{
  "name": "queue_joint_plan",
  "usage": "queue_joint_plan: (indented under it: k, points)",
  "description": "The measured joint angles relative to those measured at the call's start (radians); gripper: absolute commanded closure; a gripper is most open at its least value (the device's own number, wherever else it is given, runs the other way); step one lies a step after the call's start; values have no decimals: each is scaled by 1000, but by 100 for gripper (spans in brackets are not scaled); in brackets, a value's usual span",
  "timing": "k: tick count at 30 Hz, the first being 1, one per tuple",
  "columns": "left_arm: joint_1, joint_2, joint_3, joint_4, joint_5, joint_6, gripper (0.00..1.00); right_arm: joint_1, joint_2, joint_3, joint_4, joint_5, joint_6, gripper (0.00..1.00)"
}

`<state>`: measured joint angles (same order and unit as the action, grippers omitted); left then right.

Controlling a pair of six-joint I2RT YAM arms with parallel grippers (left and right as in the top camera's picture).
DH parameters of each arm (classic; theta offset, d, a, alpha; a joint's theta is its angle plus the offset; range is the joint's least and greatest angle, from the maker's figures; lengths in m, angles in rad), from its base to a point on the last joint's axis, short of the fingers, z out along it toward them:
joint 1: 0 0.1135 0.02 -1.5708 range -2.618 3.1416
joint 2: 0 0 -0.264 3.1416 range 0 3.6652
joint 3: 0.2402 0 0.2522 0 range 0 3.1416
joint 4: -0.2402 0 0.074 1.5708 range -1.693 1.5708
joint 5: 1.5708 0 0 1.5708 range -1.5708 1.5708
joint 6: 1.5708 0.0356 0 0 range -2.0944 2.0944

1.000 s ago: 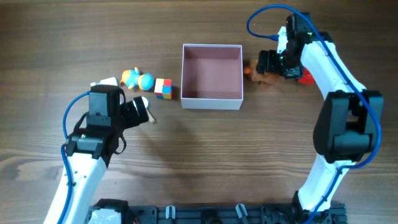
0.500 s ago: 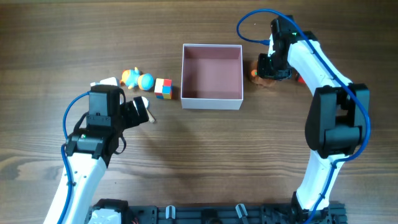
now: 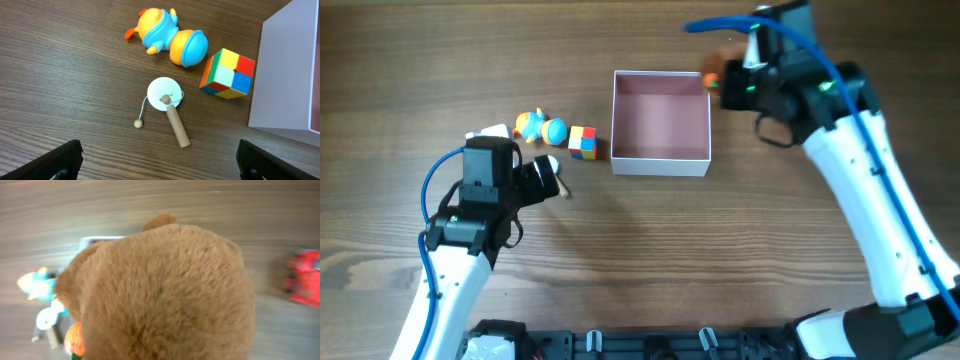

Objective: Pack container
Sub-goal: 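Carry the plush over the box and release it inside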

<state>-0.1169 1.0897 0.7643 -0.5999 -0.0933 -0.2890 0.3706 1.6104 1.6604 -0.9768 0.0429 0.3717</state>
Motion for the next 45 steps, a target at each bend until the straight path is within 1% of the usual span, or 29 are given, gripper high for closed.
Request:
queue_joint_plan:
  k: [1,3,6,8,11,13,14,18,20,22,23,25,27,28,32,35,38,40,43,45]
  points:
    - [0,0,0,0,0,0,0,51,19,0,29,5,30,85]
    - [0,0,0,0,0,0,0,108,63,-1,69,29,77,84]
    - [0,0,0,0,0,0,0,164,165,-1,142,62,153,84]
    - [0,0,0,0,0,0,0,181,245,-2,165,71,195,84]
    - [0,0,0,0,0,0,0,187,333,-3,209,71,222,82]
    - [0,0,0,0,0,0,0,189,396,-3,234,71,234,72]
    - [0,0,0,0,0,0,0,189,414,-3,242,70,235,72]
    - [0,0,0,0,0,0,0,190,471,-5,339,68,238,73]
    - [0,0,0,0,0,0,0,190,486,-5,377,59,238,75]
    - [0,0,0,0,0,0,0,190,498,-5,384,50,238,75]
    - [0,0,0,0,0,0,1,190,502,-5,384,47,238,73]
    - [0,0,0,0,0,0,0,190,509,-5,384,38,240,58]
    - [0,0,0,0,0,0,0,190,514,-6,384,25,243,48]
    - [0,0,0,0,0,0,0,190,514,-9,384,21,248,41]
    - [0,0,0,0,0,0,0,190,514,-13,384,13,253,34]
    - [0,0,0,0,0,0,0,190,514,-14,384,10,251,34]
    - [0,0,0,0,0,0,0,190,514,-16,384,10,219,34]
    - [0,0,0,0,0,0,0,190,514,-16,382,10,185,29]
    - [0,0,0,0,0,0,0,190,514,-16,357,21,155,27]
    - [0,0,0,0,0,0,0,190,514,-16,345,31,146,18]
